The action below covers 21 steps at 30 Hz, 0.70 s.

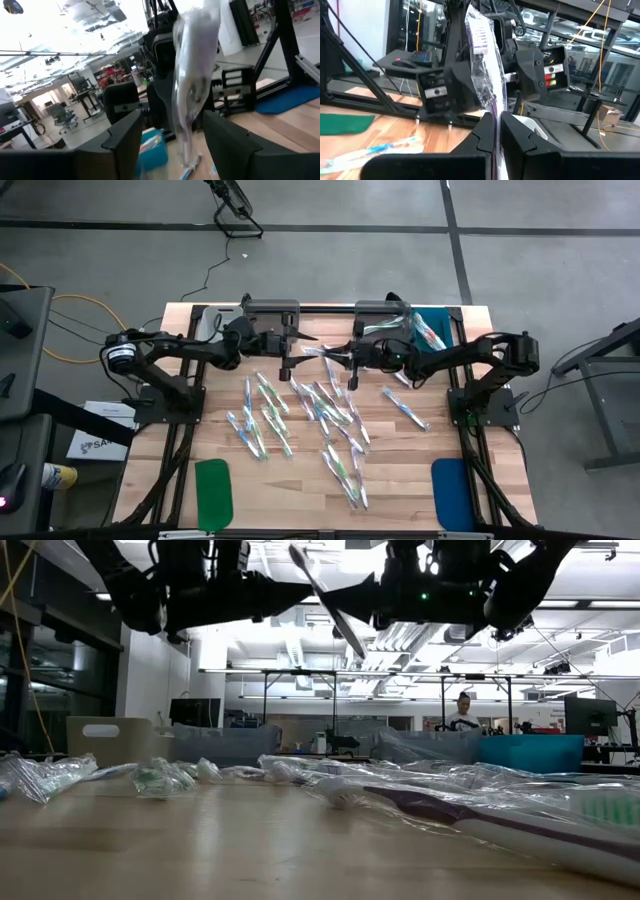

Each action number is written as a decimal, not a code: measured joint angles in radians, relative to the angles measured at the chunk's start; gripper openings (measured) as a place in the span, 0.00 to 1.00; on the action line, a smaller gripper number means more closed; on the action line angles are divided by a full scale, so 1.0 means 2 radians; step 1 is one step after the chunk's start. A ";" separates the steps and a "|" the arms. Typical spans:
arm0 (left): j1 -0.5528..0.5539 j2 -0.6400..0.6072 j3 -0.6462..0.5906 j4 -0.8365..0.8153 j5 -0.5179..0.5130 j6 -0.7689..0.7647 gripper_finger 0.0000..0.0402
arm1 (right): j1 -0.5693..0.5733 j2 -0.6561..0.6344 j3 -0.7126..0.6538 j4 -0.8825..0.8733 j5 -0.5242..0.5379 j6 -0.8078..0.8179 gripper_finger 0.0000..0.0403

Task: Pick & Place Toothbrushes
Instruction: Put the violet toothbrush into the left black bin

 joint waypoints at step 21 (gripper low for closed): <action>0.001 0.000 0.001 0.042 -0.012 -0.009 0.50 | -0.018 0.018 0.030 -0.007 -0.006 -0.032 0.02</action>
